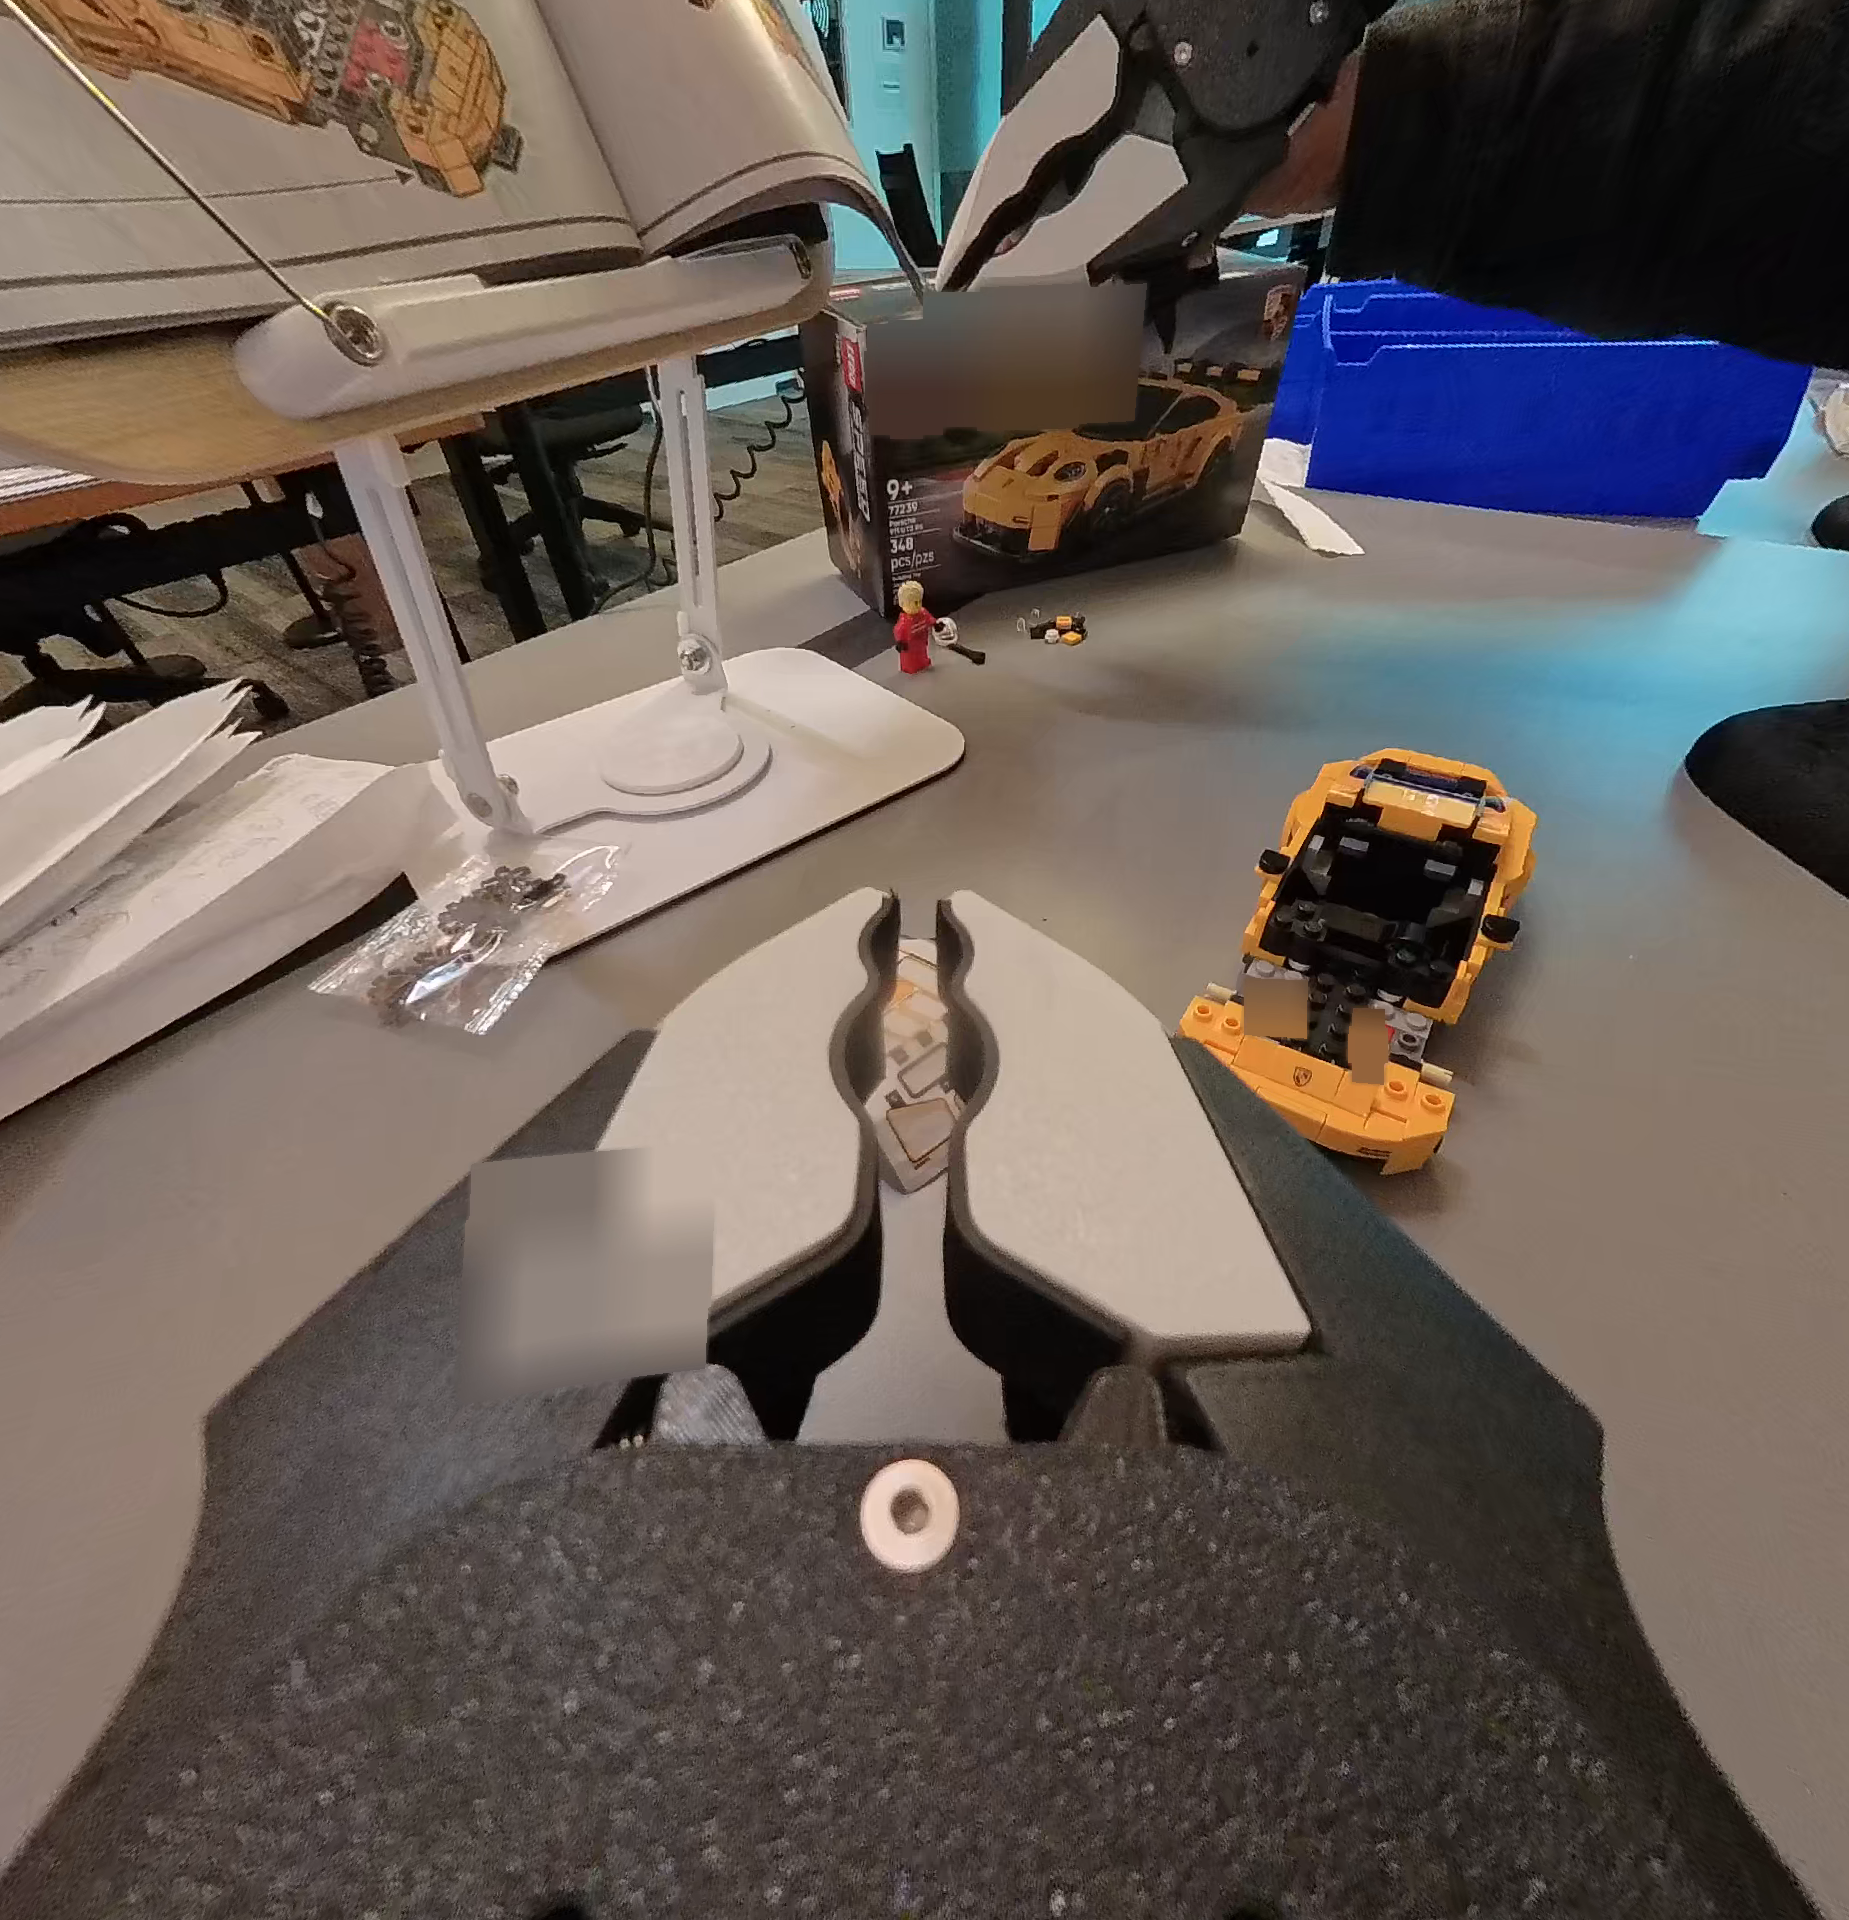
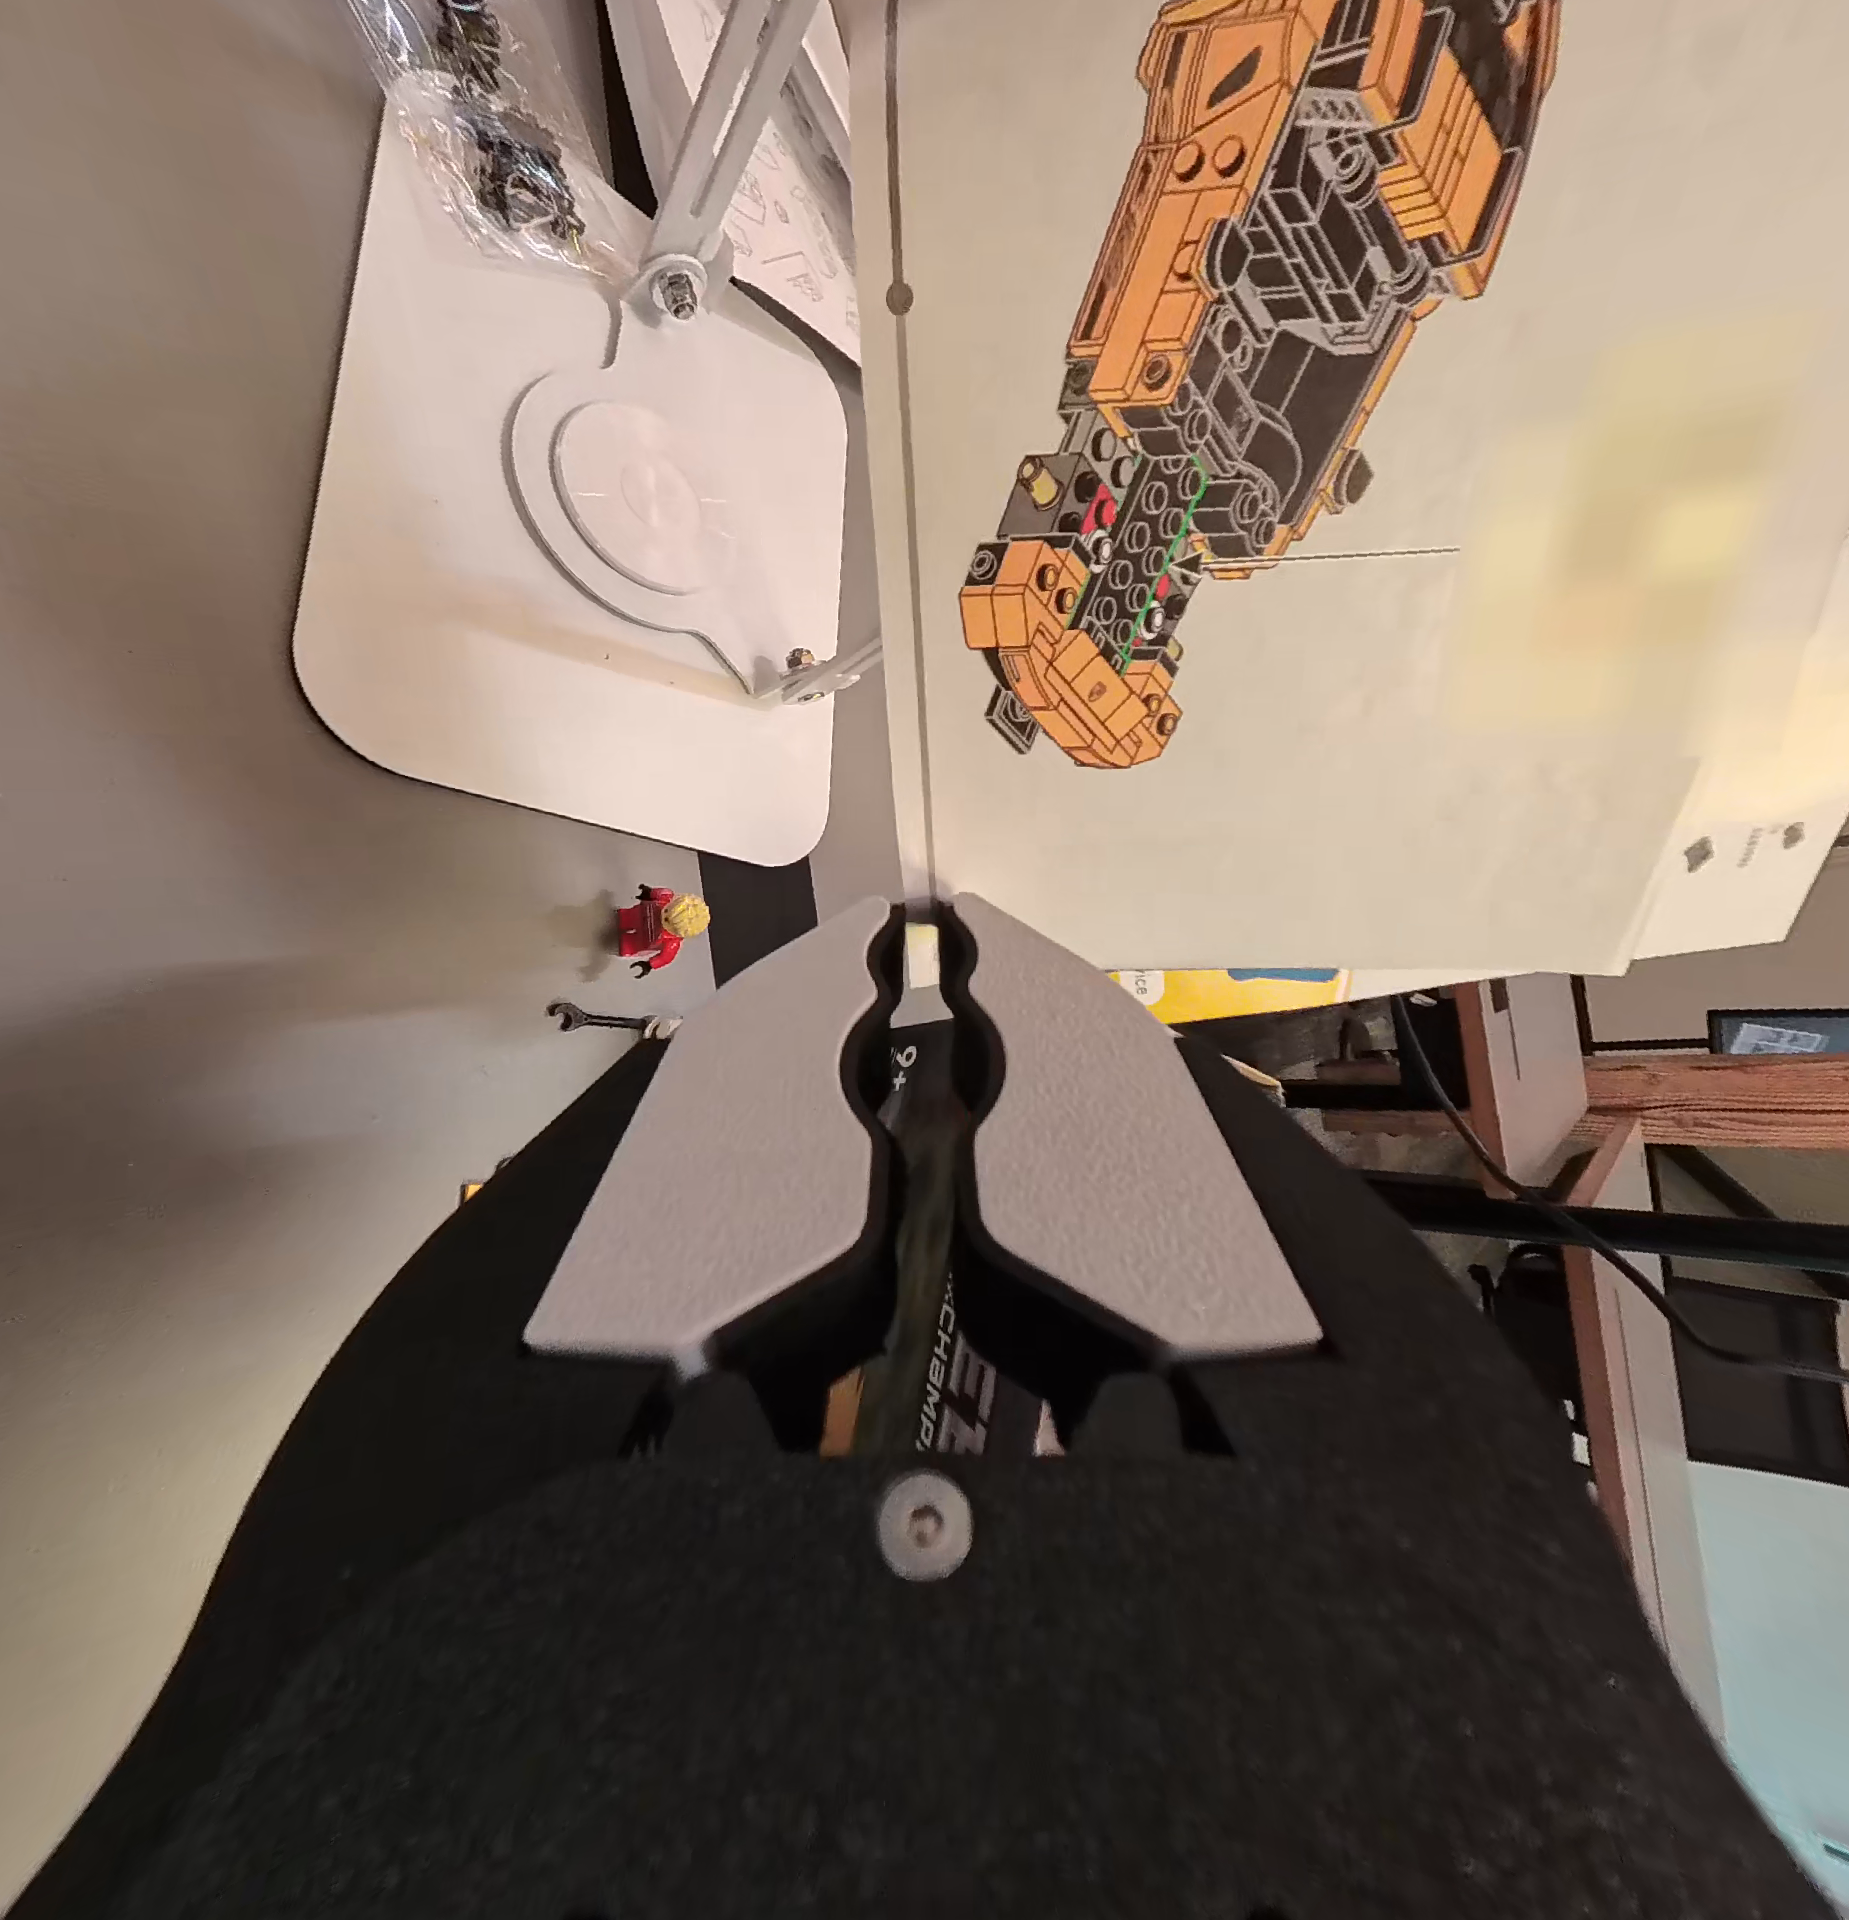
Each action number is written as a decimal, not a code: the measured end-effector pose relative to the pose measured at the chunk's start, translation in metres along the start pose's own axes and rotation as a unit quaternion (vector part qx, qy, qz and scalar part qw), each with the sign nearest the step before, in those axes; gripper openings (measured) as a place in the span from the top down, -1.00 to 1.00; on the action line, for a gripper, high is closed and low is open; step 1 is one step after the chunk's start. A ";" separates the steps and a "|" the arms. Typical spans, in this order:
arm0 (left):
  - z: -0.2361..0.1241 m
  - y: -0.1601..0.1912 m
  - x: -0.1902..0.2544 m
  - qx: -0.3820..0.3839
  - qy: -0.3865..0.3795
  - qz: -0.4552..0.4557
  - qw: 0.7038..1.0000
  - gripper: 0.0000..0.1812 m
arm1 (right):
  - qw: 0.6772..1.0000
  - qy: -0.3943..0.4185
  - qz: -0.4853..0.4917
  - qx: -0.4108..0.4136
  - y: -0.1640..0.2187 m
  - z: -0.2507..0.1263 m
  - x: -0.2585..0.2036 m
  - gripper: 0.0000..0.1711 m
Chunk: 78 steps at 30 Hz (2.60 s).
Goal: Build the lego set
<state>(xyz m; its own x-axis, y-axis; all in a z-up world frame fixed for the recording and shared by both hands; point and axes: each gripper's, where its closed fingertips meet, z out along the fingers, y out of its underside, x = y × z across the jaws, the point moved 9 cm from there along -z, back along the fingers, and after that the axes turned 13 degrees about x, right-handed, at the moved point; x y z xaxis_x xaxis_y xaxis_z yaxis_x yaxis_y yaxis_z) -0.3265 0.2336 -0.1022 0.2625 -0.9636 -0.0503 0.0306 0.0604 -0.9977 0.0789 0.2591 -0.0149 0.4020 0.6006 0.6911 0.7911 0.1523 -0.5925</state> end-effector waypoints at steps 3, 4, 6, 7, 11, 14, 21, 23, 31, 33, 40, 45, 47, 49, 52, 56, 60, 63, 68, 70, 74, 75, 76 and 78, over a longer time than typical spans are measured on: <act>0.000 0.000 0.000 -0.001 0.001 0.000 1.000 0.93 | 1.000 -0.001 0.002 0.000 0.000 0.000 0.001 0.93; 0.000 0.000 0.000 -0.002 0.002 0.000 1.000 0.93 | 1.000 -0.001 0.002 0.000 0.000 0.000 0.001 0.93; 0.000 0.000 0.000 -0.002 0.002 0.000 1.000 0.93 | 1.000 -0.002 0.003 0.000 0.000 0.000 0.001 0.93; 0.000 0.000 0.000 -0.003 0.002 0.000 1.000 0.93 | 1.000 -0.002 0.002 -0.001 0.000 0.000 0.001 0.93; 0.001 0.001 0.000 -0.004 0.003 -0.001 1.000 0.93 | 1.000 -0.006 0.005 -0.001 0.000 0.000 0.001 1.00; 0.001 0.001 0.000 -0.005 0.005 -0.002 1.000 0.92 | 1.000 -0.015 0.013 -0.002 -0.002 -0.004 0.002 1.00; 0.002 0.000 0.002 -0.006 0.006 -0.003 1.000 0.93 | 0.996 -0.039 0.075 0.030 -0.020 -0.027 0.008 1.00; 0.004 -0.003 0.002 -0.014 -0.002 0.010 1.000 0.93 | 0.996 -0.026 0.074 0.040 -0.030 -0.036 0.011 1.00; 0.064 -0.078 0.017 -0.004 0.019 0.145 0.989 0.79 | 0.995 0.023 0.041 0.087 -0.071 -0.051 0.006 1.00; 0.089 -0.101 0.020 0.010 0.029 0.163 0.986 0.76 | 0.993 0.030 0.047 0.106 -0.080 -0.052 0.005 1.00; 0.187 -0.124 0.031 -0.006 0.049 0.262 0.964 0.67 | 0.990 0.069 0.050 0.115 -0.087 -0.058 0.009 1.00; 0.196 -0.106 0.033 -0.011 0.052 0.238 0.970 0.72 | 0.992 0.109 0.045 0.052 -0.041 -0.041 0.004 0.57; 0.192 -0.101 0.033 -0.014 0.047 0.230 0.972 0.74 | 0.985 0.129 0.094 0.066 -0.027 -0.032 0.010 0.45; 0.185 -0.098 0.033 -0.009 0.041 0.218 0.975 0.74 | 0.970 0.146 0.166 0.100 -0.021 -0.025 0.023 0.19; 0.175 -0.094 0.032 -0.002 0.031 0.193 0.981 0.75 | 0.944 0.166 0.248 0.143 -0.016 -0.009 0.042 -0.08; 0.163 -0.087 0.030 0.007 0.016 0.158 0.987 0.75 | 0.927 0.164 0.304 0.145 -0.012 0.018 0.050 -0.06; 0.150 -0.080 0.026 0.013 0.006 0.134 0.991 0.77 | 0.923 0.191 0.300 0.145 -0.009 0.028 0.048 0.00; 0.148 -0.076 0.021 0.016 0.006 0.105 0.994 0.78 | 0.920 0.216 0.299 0.133 -0.007 0.026 0.051 0.24; 0.148 -0.073 0.021 0.016 0.008 0.100 0.995 0.78 | 0.926 0.242 0.270 0.106 -0.014 0.034 0.046 0.48; 0.147 -0.074 0.021 0.018 0.008 0.098 0.995 0.79 | 0.927 0.244 0.265 0.107 -0.018 0.036 0.044 0.78; 0.143 -0.076 0.020 0.021 0.005 0.098 0.995 0.80 | 0.929 0.264 0.241 0.098 -0.022 0.036 0.042 1.00; 0.142 -0.076 0.019 0.022 0.004 0.098 0.995 0.80 | 0.922 0.283 0.245 0.104 -0.023 0.032 0.043 0.94; 0.141 -0.076 0.017 0.022 0.002 0.097 0.995 0.79 | 0.911 0.303 0.256 0.114 -0.024 0.027 0.046 0.71; 0.140 -0.075 0.014 0.021 0.001 0.090 0.996 0.80 | 0.890 0.320 0.299 0.127 -0.023 0.023 0.051 0.19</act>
<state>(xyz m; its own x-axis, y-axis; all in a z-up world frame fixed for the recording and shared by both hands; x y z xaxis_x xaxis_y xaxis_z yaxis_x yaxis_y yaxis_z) -0.1902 0.2518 -0.0215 0.2653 -0.9368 -0.2281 0.0244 0.2430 -0.9697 0.0710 0.3043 0.0246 0.9609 0.0762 0.2663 0.2498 0.1773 -0.9519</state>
